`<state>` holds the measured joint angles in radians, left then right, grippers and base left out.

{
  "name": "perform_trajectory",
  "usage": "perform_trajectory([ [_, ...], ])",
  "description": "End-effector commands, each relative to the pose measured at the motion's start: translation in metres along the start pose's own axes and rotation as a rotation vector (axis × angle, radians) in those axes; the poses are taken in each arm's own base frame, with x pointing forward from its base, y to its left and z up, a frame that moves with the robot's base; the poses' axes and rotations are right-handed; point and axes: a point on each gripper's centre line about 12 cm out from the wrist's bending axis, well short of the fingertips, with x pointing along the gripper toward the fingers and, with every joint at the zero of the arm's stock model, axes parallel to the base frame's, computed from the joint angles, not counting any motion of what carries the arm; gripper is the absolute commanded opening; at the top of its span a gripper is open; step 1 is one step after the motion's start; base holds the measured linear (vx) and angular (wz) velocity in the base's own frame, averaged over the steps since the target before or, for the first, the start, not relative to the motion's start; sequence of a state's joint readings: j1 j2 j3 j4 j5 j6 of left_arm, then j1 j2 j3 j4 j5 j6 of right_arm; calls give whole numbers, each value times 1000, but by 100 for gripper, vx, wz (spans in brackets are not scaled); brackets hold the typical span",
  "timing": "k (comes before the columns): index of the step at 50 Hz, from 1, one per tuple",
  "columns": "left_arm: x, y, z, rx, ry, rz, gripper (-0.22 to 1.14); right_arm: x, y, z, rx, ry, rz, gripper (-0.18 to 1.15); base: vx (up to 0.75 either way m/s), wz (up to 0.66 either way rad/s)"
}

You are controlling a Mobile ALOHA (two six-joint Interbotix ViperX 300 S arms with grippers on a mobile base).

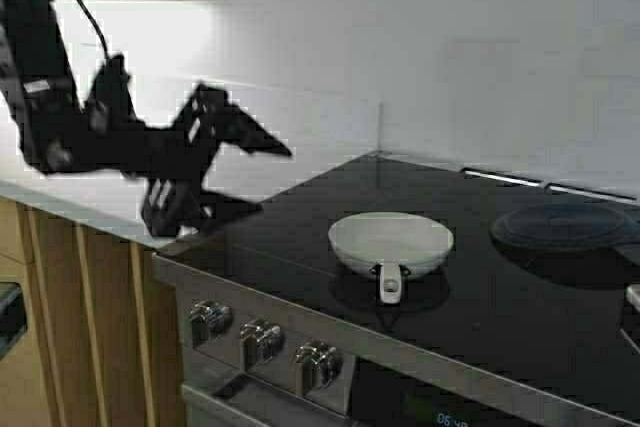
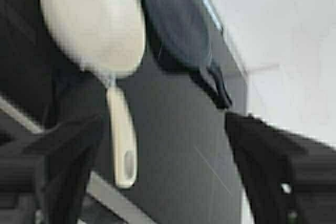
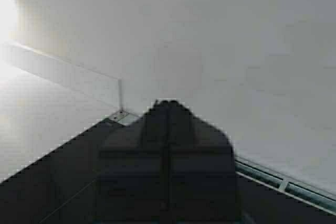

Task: Wash the pan

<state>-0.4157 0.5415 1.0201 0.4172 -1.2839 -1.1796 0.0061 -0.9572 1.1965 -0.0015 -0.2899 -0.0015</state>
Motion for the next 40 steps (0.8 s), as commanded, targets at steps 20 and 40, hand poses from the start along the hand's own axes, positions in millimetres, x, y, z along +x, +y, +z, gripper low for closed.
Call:
perform_trajectory([
  [20,78,28,-39,-147,112,-114,101,1,0,2,2,-3,0,6,0,0],
  [40,116,31,-39,-162,130,-98,101,1,0,2,0,-3,0,6,0,0],
])
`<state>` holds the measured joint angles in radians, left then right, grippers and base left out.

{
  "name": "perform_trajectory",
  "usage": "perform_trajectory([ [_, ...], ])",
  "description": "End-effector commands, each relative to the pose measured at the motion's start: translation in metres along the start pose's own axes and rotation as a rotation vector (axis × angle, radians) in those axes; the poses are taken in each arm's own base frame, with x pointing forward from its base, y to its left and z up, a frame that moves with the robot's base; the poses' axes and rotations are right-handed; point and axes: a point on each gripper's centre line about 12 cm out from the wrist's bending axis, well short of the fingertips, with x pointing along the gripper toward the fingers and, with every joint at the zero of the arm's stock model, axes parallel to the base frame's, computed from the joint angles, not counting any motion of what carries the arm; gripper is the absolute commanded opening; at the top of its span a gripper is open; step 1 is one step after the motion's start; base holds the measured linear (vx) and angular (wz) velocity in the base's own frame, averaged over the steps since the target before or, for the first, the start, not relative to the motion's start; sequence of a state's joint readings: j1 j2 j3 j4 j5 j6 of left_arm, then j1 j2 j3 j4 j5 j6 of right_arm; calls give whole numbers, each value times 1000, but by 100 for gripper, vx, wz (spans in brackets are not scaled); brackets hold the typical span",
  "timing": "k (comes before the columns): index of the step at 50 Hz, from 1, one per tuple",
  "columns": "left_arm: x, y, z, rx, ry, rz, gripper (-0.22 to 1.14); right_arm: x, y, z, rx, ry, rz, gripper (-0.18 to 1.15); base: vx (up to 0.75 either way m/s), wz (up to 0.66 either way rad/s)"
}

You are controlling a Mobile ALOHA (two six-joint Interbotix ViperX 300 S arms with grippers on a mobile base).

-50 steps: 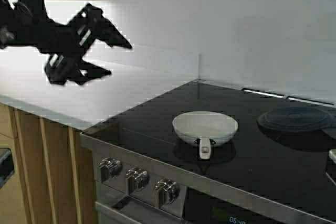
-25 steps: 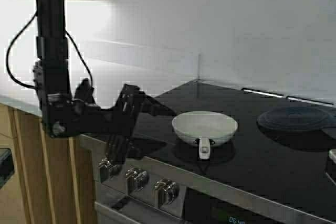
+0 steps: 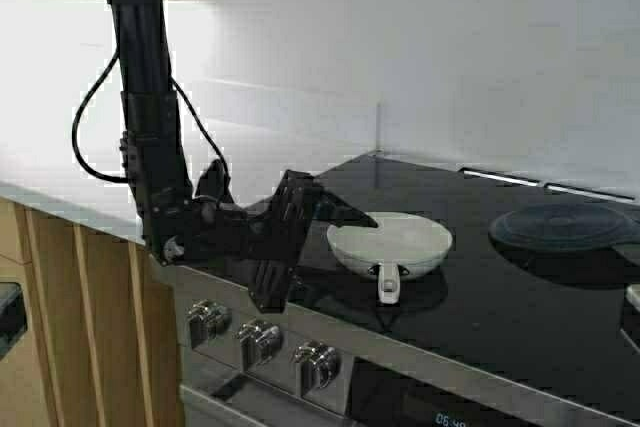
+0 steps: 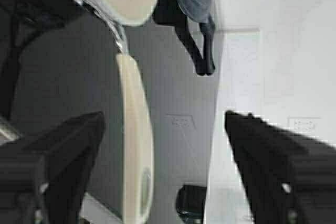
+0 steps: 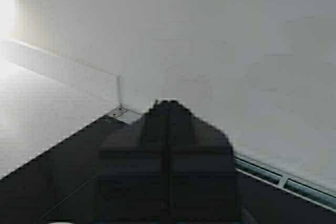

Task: Wash the pan

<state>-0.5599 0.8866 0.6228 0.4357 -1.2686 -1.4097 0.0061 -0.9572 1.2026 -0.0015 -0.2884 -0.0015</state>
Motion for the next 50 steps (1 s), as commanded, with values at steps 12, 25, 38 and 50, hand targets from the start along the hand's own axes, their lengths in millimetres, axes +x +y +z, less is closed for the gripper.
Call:
perform_trajectory([
  [12,26,0,2,-27,9,-24,101,3,0,3,0,-5,2,6,0,0],
  [25,43,3,-5,-43,31,-20,101,3,0,2,-1,-2,2,6,0,0],
  [38,58,-2,-11,-43,42,-42,101,3,0,3,-1,-3,0,6,0,0],
  [50,69,-3,-17,-65,50,-55,101,3,0,2,0,-2,2,6,0,0],
])
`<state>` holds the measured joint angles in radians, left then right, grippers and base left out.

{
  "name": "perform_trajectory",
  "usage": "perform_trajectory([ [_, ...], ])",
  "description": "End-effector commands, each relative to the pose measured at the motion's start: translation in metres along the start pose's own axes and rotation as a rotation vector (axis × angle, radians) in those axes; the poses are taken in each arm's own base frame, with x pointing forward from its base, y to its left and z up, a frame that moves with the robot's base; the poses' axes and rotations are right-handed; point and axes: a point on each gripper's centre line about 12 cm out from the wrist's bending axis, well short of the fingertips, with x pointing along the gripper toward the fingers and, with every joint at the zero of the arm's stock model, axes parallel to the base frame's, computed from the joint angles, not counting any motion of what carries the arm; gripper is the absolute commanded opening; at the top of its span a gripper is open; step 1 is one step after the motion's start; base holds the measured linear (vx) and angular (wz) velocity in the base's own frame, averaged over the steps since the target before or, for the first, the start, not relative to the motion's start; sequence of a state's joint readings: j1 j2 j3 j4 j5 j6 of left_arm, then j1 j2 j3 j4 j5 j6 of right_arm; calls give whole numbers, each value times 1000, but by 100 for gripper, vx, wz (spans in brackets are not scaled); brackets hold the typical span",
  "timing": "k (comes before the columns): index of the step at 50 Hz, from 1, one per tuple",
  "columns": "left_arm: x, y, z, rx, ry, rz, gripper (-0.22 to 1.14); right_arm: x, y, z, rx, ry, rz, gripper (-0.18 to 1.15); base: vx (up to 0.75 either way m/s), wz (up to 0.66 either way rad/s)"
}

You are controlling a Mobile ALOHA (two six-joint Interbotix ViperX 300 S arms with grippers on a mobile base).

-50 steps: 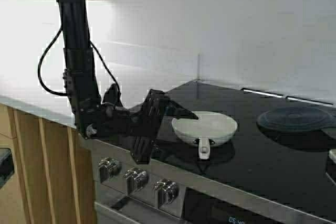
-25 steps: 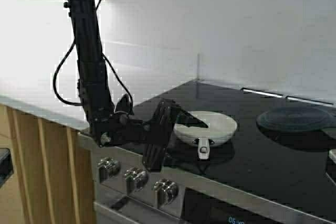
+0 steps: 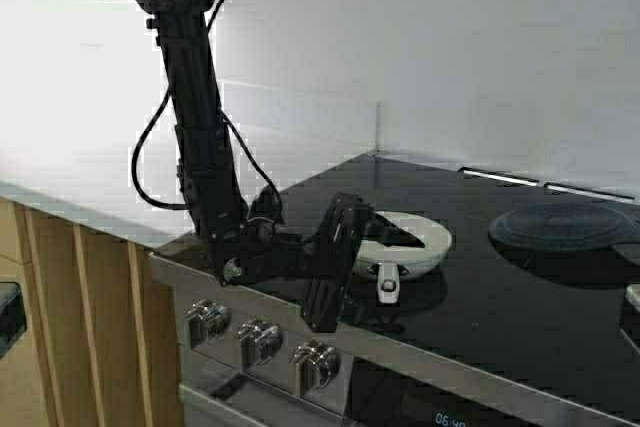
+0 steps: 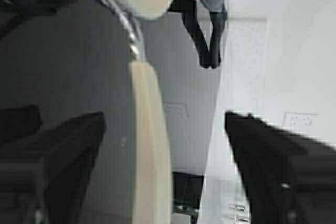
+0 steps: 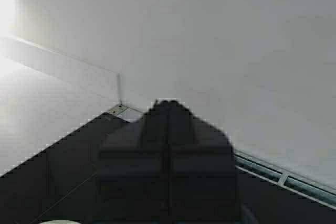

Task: Wash the pan

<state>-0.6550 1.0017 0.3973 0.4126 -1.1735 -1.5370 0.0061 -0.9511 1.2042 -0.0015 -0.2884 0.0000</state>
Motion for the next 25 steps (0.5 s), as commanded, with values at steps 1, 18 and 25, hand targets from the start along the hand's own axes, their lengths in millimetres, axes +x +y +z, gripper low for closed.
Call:
perform_trajectory([
  [1,10,-13,1,3,-2,-41,101,2,0,5,0,-12,0,6,0,0],
  [18,16,-10,2,-34,-15,-57,100,2,0,5,-1,-11,2,6,0,0],
  [25,17,-11,5,-62,-36,-62,100,2,0,5,0,-11,2,6,0,0],
])
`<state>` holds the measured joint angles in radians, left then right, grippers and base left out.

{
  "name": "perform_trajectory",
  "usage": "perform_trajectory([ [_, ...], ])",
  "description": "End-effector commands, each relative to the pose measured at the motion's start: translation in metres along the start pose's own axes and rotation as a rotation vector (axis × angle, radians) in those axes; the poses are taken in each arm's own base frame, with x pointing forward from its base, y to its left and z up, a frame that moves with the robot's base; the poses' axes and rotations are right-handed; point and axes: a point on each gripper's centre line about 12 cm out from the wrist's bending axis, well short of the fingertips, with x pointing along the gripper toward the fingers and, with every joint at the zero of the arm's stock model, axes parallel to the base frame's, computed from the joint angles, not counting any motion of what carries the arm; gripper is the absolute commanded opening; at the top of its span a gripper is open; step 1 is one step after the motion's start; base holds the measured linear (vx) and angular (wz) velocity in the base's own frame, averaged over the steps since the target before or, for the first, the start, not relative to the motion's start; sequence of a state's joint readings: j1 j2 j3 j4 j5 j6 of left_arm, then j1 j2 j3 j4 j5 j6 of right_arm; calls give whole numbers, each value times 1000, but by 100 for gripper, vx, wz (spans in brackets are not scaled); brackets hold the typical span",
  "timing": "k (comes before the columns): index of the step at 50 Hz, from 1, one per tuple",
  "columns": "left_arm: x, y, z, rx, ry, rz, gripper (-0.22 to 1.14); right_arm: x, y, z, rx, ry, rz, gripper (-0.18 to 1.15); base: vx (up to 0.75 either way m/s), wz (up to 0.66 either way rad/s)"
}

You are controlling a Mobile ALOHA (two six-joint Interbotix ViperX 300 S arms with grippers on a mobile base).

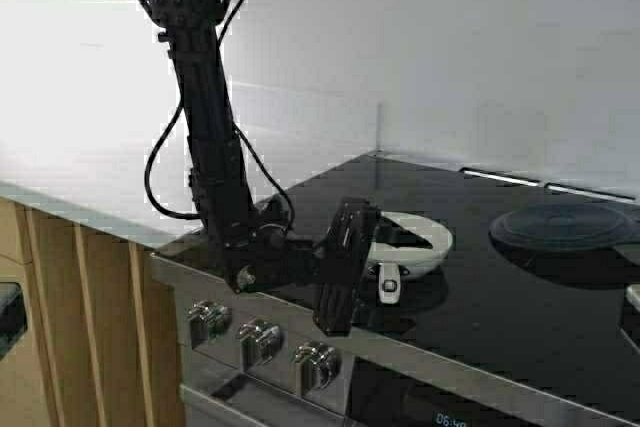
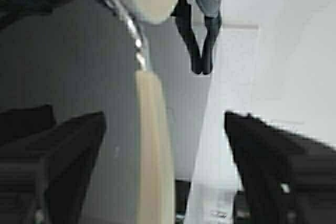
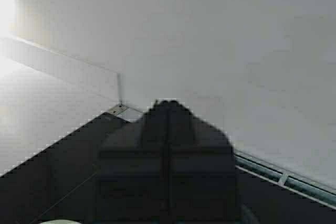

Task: Wash the pan

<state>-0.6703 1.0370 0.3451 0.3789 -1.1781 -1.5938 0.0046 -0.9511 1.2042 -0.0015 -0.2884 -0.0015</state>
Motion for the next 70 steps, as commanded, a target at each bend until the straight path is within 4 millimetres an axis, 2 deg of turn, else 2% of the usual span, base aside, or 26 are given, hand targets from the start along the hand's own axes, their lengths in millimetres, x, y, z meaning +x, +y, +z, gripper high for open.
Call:
perform_trajectory([
  [1,6,-15,4,-1,-17,-43,100,2,0,4,0,-9,2,6,0,0],
  [6,6,-17,5,-7,-22,-46,95,2,0,5,0,-11,2,6,0,0],
  [11,7,-17,6,-27,-26,-46,77,2,1,5,0,-11,3,6,0,0],
  [15,7,-16,6,-50,-25,-59,52,2,0,5,0,-12,2,6,0,0],
  [21,8,-17,7,-72,-33,-103,4,2,0,5,0,-12,2,6,0,0],
  [24,8,-18,8,-79,-42,-114,-10,2,0,5,2,-12,2,6,0,0],
  [32,6,-24,9,-82,-54,-138,7,2,1,5,0,-11,3,6,0,0],
  [40,3,-36,10,-79,-54,-170,2,2,0,5,0,-12,2,6,0,0],
  [51,-12,-54,8,-60,-63,-170,2,2,1,6,2,-14,3,6,0,2],
  [70,-32,-67,4,-28,-83,-223,2,2,0,4,-3,-9,2,6,-2,22],
])
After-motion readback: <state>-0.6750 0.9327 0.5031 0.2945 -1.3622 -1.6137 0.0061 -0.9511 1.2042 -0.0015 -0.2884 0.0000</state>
